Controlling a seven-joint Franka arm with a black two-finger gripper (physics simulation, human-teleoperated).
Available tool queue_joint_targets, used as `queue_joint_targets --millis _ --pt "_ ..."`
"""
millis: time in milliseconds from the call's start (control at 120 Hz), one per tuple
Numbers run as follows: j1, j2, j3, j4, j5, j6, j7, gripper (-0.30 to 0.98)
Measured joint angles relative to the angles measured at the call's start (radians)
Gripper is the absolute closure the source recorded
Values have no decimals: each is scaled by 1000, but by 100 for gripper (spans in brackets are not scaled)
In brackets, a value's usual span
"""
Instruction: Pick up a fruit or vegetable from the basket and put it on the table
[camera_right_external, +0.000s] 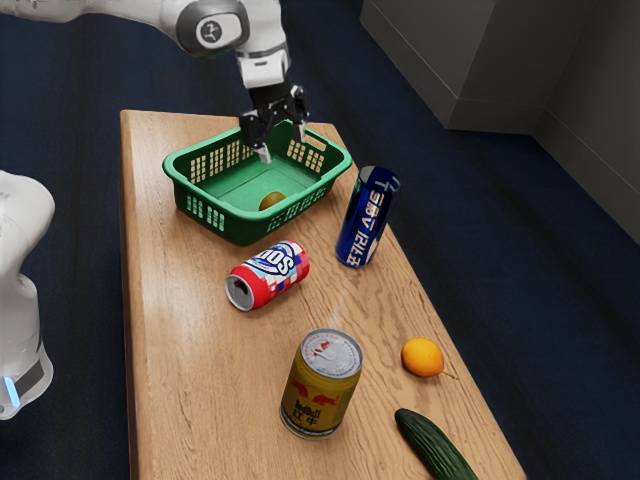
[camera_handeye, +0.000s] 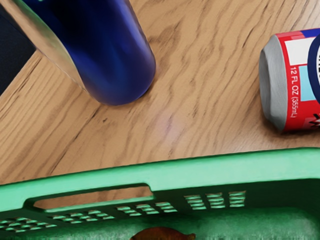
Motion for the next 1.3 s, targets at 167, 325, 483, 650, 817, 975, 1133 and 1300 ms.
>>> queue_joint_targets --millis 167,325,483,650,817,975,1133,1300 --pt "1 4 9 -37 0 14 21 2" --pt "2 11 38 -60 0 38 37 2" --pt "1 26 61 -91 0 96 49 2" --pt "-1 69 77 -115 0 153 58 2" --pt "-2 121 105 -117 -1 193 62 2" --pt "-25 141 153 -129 -1 217 64 2" --pt "-43 194 178 -130 -2 245 64 2" --pt "-54 253 178 -115 -8 260 64 2"
